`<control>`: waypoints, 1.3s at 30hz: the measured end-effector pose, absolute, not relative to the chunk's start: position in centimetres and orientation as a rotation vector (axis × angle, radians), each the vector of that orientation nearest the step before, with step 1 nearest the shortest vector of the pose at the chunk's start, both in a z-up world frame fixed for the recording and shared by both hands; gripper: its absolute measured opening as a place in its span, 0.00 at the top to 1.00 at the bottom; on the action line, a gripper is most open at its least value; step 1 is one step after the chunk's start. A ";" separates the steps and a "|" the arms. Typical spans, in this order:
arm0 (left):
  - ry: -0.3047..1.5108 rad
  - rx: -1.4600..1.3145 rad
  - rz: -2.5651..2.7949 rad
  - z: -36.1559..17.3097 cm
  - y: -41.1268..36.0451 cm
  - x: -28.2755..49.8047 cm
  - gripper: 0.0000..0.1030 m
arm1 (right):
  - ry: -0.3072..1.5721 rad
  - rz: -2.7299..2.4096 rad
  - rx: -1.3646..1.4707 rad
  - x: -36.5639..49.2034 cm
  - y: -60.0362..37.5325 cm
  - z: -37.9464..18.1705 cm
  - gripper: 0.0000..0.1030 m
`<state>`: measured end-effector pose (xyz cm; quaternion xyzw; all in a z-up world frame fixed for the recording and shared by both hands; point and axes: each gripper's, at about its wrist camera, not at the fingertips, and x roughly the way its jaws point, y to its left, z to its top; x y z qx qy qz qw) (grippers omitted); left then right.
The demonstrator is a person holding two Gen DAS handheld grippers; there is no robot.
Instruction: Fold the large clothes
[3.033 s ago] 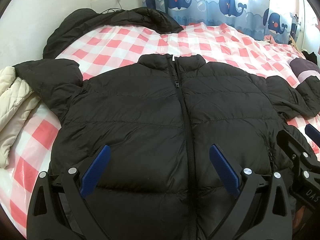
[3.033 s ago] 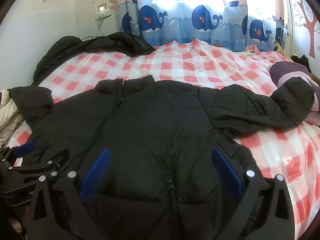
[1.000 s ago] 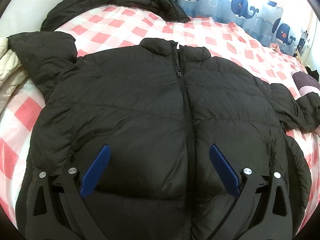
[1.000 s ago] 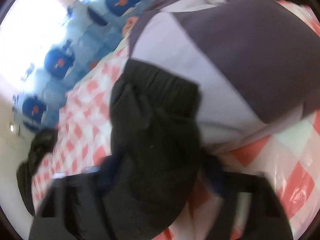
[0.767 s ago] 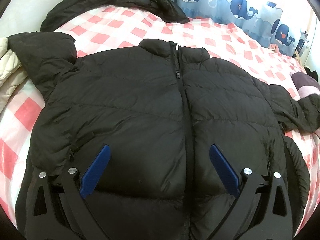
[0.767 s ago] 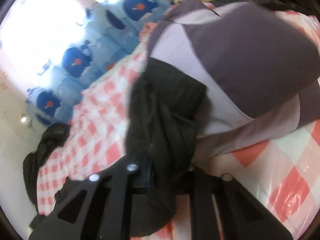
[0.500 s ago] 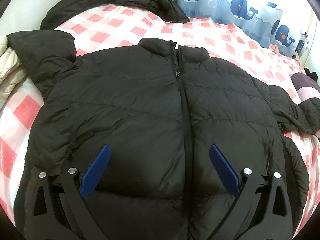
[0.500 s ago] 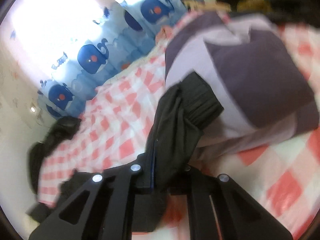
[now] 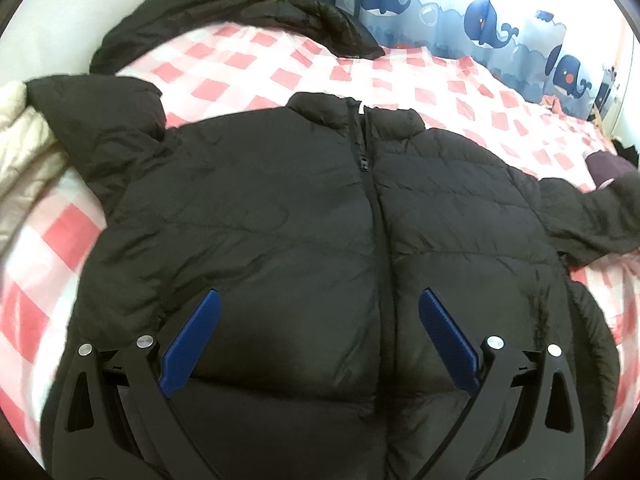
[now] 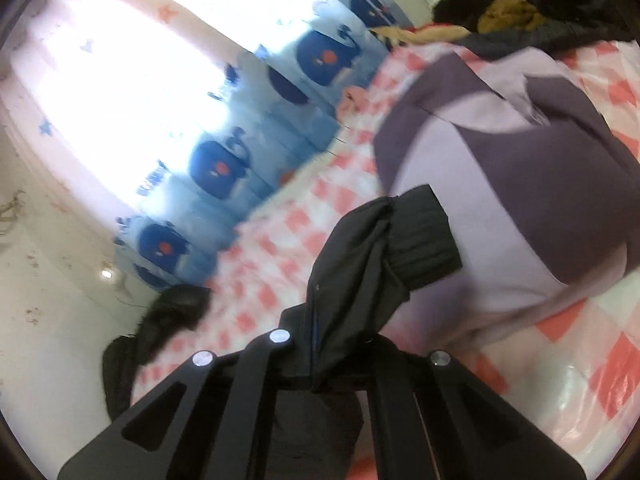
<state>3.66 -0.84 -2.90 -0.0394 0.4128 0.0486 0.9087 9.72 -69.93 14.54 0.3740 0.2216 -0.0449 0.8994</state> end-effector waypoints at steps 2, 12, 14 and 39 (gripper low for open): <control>0.844 -0.073 0.102 -2.7 -0.9 3.5 0.07 | 0.450 -0.077 0.759 9.9 -68.8 15.8 0.96; 0.782 -0.031 0.084 -0.3 -1.2 2.0 0.07 | 0.429 0.082 0.698 13.4 -58.3 19.5 0.96; 0.776 -0.038 0.079 0.0 -1.0 1.7 0.07 | 0.425 0.128 0.684 14.2 -55.5 20.4 0.96; 0.781 -0.154 0.115 0.9 6.4 -0.2 0.07 | 0.627 0.638 0.562 22.9 -19.2 17.0 0.96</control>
